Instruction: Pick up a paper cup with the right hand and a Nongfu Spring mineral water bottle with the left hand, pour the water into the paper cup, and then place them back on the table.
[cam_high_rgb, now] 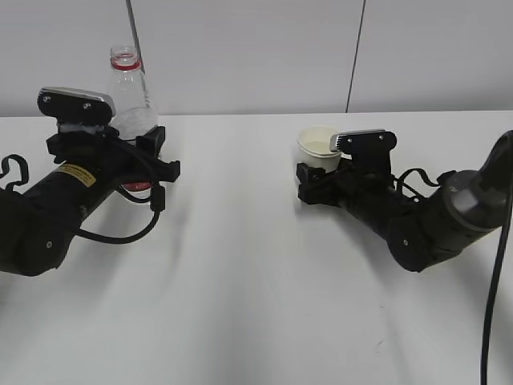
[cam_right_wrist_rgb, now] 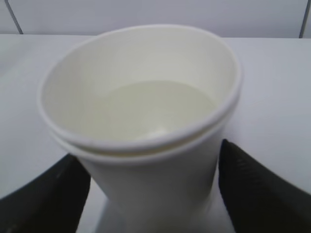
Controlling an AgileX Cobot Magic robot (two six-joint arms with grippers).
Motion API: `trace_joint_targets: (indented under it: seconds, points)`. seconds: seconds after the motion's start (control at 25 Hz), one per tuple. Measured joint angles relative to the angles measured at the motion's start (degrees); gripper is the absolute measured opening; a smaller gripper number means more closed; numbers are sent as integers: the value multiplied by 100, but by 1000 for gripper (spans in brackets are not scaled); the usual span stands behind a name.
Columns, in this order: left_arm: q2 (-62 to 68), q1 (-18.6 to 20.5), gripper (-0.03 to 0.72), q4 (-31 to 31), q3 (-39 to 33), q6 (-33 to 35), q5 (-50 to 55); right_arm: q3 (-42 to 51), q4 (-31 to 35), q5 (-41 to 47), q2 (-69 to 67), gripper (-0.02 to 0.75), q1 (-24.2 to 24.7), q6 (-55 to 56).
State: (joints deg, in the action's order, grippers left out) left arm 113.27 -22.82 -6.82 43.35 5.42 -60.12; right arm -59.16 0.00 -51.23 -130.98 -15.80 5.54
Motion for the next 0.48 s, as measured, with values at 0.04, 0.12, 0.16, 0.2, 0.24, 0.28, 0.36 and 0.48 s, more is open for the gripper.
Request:
trace_joint_targets:
  seconds: [0.04, 0.12, 0.16, 0.2, 0.24, 0.28, 0.36, 0.48]
  points:
    - [0, 0, 346, 2, 0, 0, 0, 60, 0, -26, 49, 608, 0, 0]
    - [0, 0, 346, 2, 0, 0, 0, 204, 0, -29, 136, 601, 0, 0]
    - [0, 0, 346, 2, 0, 0, 0, 301, 0, -29, 203, 599, 0, 0]
    - [0, 0, 346, 6, 0, 0, 0, 410, 0, -37, 271, 597, 0, 0]
    - [0, 0, 346, 6, 0, 0, 0, 511, 0, -37, 354, 596, 0, 0]
    - [0, 0, 346, 6, 0, 0, 0, 638, 0, -37, 437, 594, 0, 0]
    - [0, 0, 346, 6, 0, 0, 6, 887, 0, -37, 660, 594, 0, 0]
    - [0, 0, 346, 61, 0, 0, 6, 1302, 0, -43, 991, 594, 0, 0]
